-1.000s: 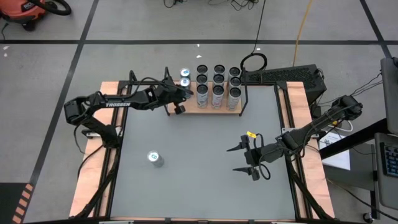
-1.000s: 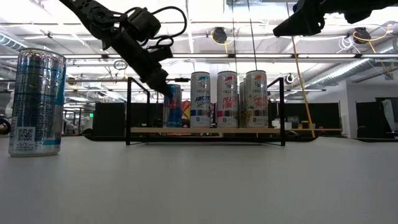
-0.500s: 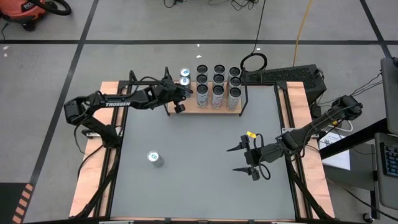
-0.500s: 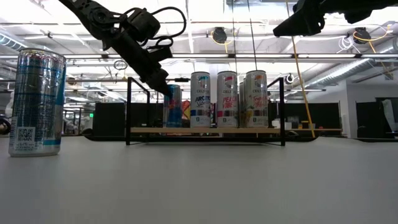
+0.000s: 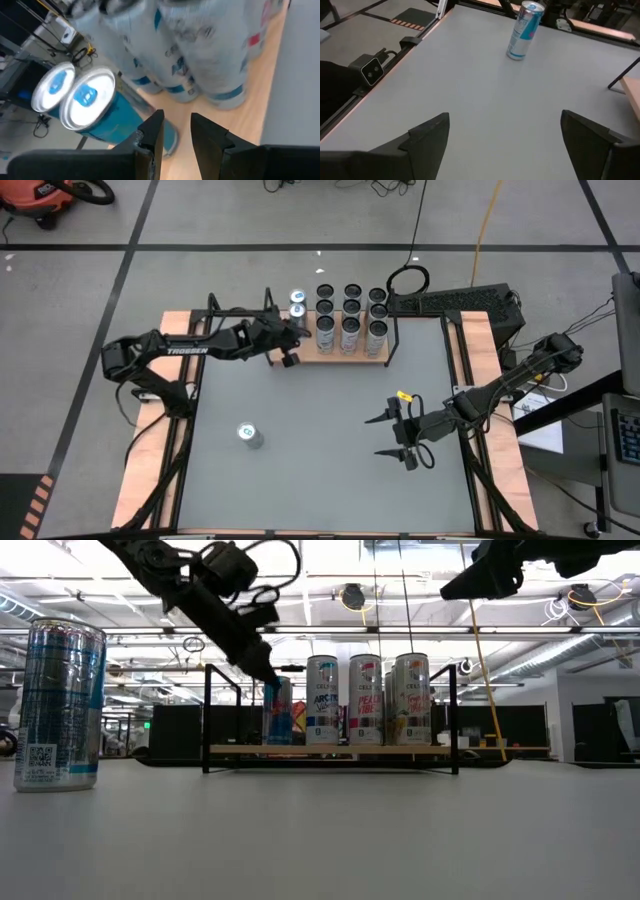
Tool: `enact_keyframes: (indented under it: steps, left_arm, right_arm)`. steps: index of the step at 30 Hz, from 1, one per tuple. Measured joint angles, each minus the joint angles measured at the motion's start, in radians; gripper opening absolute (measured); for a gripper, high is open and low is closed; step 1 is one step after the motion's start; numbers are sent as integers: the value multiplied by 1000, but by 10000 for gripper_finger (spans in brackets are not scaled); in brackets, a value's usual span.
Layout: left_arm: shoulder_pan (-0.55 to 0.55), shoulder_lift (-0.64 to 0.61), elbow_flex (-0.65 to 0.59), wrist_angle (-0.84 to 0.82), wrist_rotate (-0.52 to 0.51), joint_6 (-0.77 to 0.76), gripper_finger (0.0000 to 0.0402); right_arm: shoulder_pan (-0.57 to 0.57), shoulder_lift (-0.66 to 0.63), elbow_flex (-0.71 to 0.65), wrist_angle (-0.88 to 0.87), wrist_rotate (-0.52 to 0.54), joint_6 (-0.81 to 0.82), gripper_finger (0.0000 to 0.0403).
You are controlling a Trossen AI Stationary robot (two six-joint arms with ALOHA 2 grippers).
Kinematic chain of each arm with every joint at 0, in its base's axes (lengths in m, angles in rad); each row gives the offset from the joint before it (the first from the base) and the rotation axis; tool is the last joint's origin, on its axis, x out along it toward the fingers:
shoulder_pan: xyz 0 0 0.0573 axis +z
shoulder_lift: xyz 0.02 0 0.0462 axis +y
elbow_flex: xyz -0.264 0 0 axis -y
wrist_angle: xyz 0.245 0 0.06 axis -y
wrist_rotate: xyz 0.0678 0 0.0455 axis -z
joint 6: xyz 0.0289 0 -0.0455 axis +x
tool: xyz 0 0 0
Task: Place canned beverage on shelf
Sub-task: Put the blue soda can on the shelf aligned with the blue soda cans
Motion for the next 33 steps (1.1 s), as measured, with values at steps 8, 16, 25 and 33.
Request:
enact_keyframes:
  steps: [8,16,25,33]
  left_arm:
    - [-157,-113,75,-250,-48,-218,93]
    - [-422,-191,124,-504,-41,-412,155]
    - [-717,-205,163,-729,-80,-670,291]
    - [-889,-205,169,-840,-65,-842,344]
  right_arm:
    - [0,0,0,-29,0,44,317]
    - [1,0,0,-26,0,53,317]
    - [54,2,0,-2,0,157,317]
    - [131,78,0,109,2,194,317]
